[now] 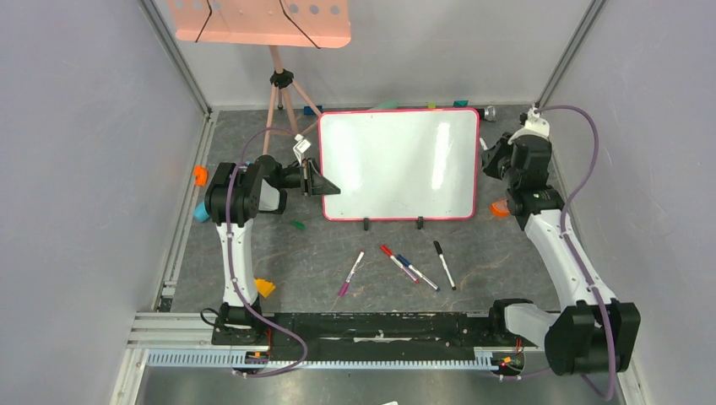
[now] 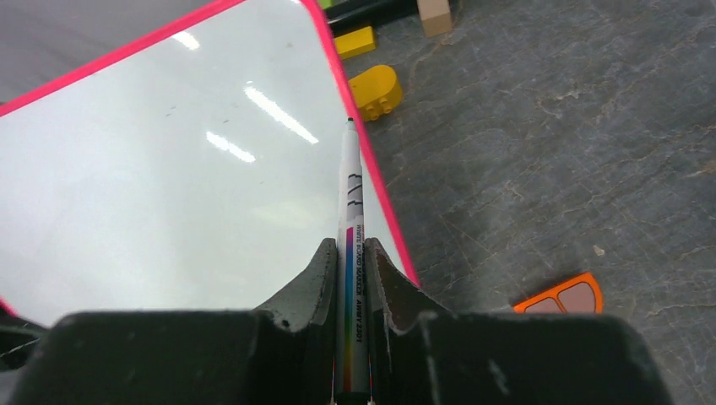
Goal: Write a sentence on the whiteboard
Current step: Adjust the whiteboard at the center of the board, then write a sentence on the whiteboard.
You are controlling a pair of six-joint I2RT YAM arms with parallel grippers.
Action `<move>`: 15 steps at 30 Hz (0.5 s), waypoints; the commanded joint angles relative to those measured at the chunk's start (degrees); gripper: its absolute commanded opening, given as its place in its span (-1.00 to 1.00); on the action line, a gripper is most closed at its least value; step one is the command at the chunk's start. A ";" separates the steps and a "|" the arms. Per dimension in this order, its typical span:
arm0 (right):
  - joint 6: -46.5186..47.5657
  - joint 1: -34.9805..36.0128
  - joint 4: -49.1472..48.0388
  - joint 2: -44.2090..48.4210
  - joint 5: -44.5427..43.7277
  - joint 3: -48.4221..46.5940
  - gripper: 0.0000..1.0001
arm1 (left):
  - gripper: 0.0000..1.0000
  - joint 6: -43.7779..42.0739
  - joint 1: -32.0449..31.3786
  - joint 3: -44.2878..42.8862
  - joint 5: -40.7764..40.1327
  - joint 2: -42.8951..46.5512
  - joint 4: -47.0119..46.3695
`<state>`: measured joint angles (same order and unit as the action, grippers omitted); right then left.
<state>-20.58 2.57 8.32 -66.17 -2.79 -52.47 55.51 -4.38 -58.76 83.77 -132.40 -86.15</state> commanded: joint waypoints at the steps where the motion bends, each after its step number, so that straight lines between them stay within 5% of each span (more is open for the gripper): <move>1: -1.32 0.56 -1.76 5.41 6.39 1.61 -1.00 | -0.96 -2.21 -0.52 -0.90 -2.73 -1.91 -3.06; 15: 0.20 9.31 0.29 11.04 16.39 6.05 -1.00 | -0.96 -3.91 -0.55 0.65 -3.31 -1.17 -3.06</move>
<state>-21.37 8.97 8.62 -55.18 11.00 -47.46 55.48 -4.60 -58.76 83.74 -132.40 -86.19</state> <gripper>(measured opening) 0.135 0.101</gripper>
